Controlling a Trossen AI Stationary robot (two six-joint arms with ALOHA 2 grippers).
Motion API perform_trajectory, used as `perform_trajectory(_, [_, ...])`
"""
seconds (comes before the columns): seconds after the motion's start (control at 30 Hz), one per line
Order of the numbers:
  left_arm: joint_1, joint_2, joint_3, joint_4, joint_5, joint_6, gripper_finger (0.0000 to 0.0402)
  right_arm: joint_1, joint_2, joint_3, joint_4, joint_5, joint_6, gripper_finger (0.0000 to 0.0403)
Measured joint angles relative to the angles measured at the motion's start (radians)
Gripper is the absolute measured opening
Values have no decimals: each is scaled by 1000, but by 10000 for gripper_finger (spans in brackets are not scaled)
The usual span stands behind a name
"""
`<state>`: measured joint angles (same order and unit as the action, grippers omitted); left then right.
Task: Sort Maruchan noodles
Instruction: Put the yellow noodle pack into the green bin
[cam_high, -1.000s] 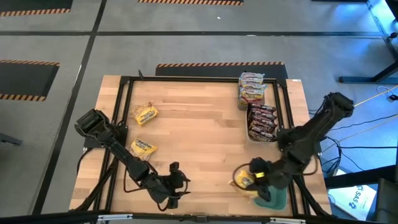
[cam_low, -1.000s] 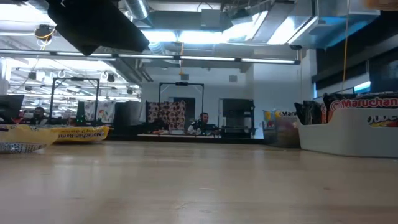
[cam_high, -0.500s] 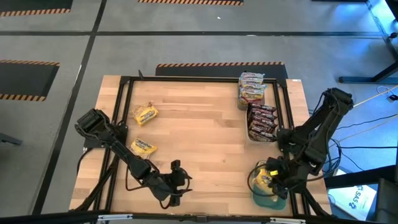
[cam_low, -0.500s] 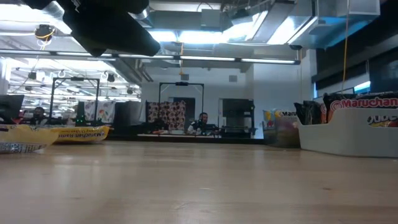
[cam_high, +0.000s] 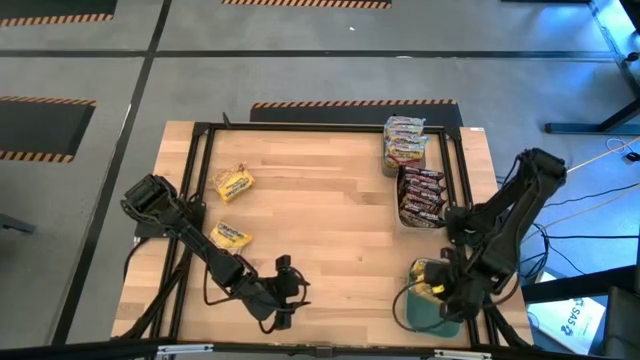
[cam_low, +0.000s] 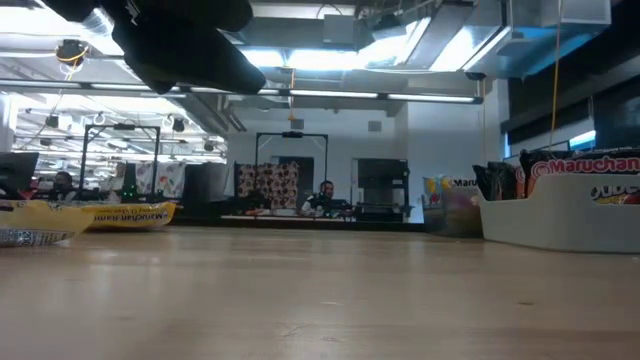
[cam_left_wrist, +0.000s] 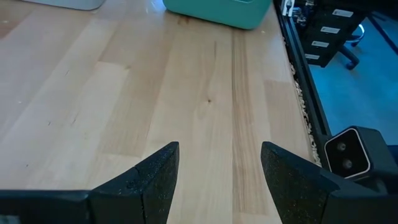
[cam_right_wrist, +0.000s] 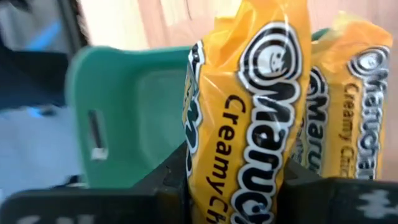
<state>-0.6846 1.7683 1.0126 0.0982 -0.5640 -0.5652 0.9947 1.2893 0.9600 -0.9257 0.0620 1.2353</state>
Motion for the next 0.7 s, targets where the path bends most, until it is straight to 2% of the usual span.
perform_trajectory(0.17, [7, 0, 0, 0, 0, 1, 222, 0, 93, 0, -29, 12, -69, 103])
perform_trajectory(0.47, [8, 0, 0, 0, 0, 0, 222, 0, 208, 0, -27, -2, -40, 114])
perform_trajectory(0.57, [4, 0, 0, 0, 6, -1, 222, 0, 226, 0, -35, -20, -9, 130])
perform_trajectory(0.7, [1, 0, 0, 0, 9, -1, 222, 0, 229, 0, -32, -39, 18, 173])
